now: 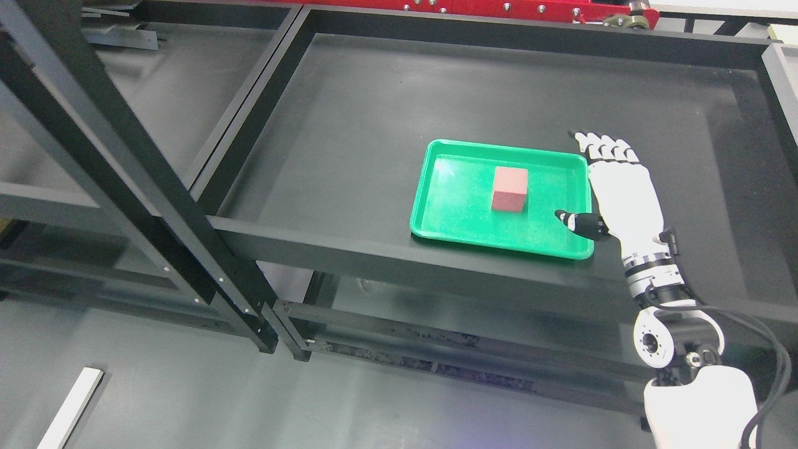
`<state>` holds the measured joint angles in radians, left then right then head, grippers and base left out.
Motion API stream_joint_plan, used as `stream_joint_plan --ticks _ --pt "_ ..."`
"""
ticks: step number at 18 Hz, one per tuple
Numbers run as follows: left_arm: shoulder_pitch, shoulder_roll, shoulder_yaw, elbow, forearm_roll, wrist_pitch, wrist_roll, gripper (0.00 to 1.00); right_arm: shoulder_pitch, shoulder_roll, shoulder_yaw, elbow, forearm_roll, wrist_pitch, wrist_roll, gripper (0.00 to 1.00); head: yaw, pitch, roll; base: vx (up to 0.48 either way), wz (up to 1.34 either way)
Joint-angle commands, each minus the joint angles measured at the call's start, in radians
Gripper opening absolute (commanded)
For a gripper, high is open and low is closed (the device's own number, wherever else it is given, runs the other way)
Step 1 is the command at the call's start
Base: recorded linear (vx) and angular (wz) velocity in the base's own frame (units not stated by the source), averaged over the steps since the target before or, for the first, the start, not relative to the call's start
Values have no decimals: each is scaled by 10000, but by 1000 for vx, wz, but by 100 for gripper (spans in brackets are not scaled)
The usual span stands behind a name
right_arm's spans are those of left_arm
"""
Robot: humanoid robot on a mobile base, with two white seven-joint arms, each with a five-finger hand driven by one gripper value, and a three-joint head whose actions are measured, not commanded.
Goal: Pick pink block from left shelf to tray
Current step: 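Reach the right hand over the green tray toward the pink block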
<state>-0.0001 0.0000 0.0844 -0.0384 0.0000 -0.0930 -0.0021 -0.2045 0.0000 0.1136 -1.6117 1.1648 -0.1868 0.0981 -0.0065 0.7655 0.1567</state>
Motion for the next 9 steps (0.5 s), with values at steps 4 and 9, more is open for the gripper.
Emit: stream_joint_plan --ticks 4,9 --pt "-107 174 0 0 -15 -6 6 100 -256 -175 1624 869 869 -247 93 99 0 0 0 217 0" --pt "-107 174 0 0 -15 -6 6 100 -164 -175 1748 1237 885 -556 139 99 0 0 0 146 4"
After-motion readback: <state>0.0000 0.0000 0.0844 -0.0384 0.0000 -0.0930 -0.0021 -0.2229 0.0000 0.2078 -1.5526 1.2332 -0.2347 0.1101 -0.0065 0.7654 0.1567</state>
